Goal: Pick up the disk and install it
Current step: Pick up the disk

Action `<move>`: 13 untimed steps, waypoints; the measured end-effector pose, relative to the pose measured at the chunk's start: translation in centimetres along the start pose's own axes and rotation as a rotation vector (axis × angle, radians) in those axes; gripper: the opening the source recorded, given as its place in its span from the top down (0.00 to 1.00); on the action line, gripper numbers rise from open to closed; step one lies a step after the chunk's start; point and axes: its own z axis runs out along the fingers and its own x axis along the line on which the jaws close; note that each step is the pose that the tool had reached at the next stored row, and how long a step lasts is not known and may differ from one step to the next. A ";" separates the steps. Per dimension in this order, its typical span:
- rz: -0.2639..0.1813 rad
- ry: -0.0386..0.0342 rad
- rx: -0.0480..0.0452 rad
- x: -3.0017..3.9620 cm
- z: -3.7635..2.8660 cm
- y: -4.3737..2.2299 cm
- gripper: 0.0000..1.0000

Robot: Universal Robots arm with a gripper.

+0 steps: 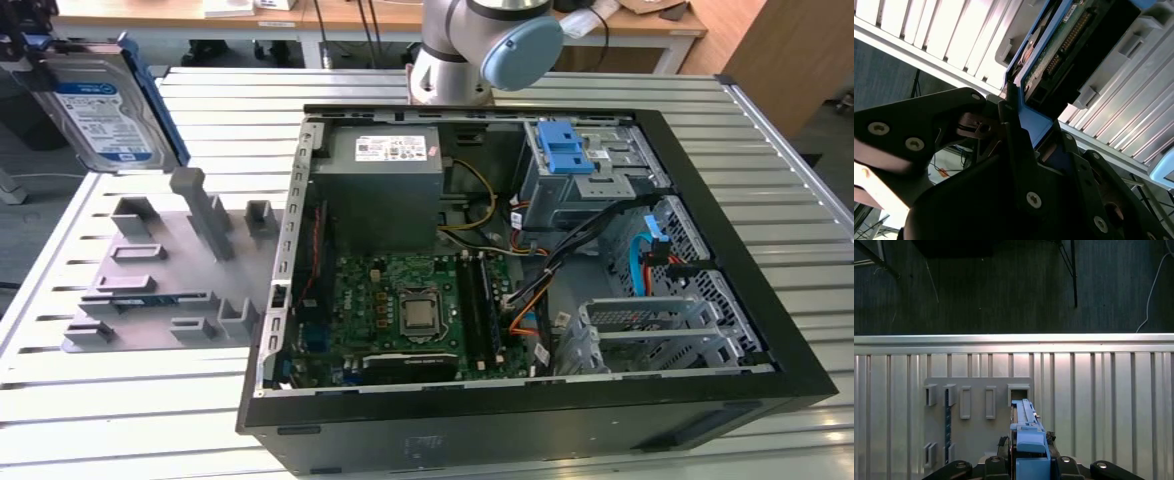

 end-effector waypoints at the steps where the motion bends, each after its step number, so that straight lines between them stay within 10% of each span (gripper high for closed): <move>1: 0.000 0.0001 0.0000 0.00 -0.06 0.00 0.64; 13: 0.000 0.0000 0.0000 -0.01 -0.84 0.01 0.64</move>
